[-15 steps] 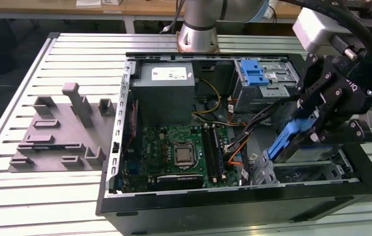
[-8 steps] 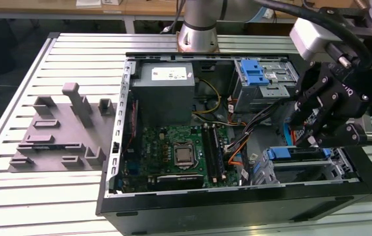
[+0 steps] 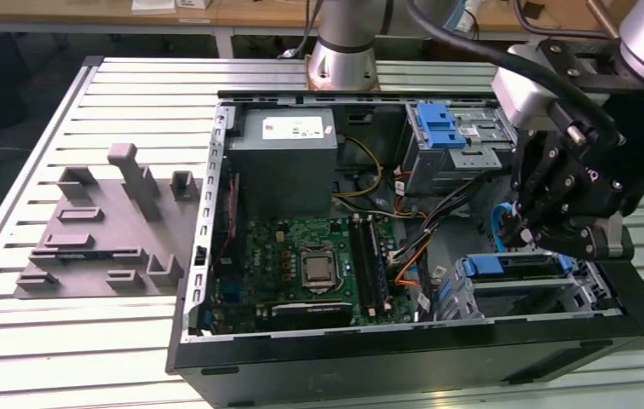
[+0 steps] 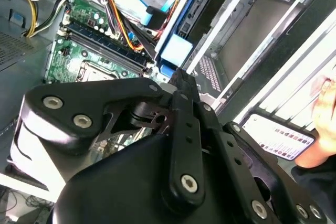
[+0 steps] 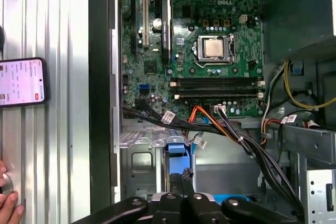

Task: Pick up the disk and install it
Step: 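Insert the disk into the insertion slot, then insert the first disk wire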

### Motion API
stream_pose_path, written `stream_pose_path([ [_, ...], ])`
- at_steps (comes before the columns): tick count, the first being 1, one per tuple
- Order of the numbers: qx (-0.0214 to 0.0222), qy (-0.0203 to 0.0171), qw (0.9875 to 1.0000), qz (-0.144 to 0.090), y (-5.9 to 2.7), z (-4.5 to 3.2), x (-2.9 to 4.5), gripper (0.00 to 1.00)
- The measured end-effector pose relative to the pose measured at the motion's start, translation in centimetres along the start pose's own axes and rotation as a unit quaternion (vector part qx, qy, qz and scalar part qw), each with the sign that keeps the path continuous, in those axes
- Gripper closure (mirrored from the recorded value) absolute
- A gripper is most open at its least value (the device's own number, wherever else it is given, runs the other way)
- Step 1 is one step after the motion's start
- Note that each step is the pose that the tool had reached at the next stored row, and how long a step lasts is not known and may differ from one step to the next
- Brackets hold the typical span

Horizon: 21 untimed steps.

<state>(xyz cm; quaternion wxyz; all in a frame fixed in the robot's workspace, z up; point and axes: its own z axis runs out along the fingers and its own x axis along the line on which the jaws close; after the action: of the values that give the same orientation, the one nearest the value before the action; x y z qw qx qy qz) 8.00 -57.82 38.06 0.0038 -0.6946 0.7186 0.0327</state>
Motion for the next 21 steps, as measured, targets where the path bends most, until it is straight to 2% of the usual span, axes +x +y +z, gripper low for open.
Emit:
stream_pose_path([
  [3,0.0059,-0.0002,1.0000,0.000,-0.02,0.32,0.02,0.89],
  [5,0.0074,-0.0002,1.0000,-0.001,-0.03,0.41,0.02,0.89],
  [18,0.0076,-0.0001,1.0000,0.000,-0.03,0.46,0.02,0.89],
  [21,0.0077,-0.0003,1.0000,0.000,-0.51,0.48,0.02,0.89],
])
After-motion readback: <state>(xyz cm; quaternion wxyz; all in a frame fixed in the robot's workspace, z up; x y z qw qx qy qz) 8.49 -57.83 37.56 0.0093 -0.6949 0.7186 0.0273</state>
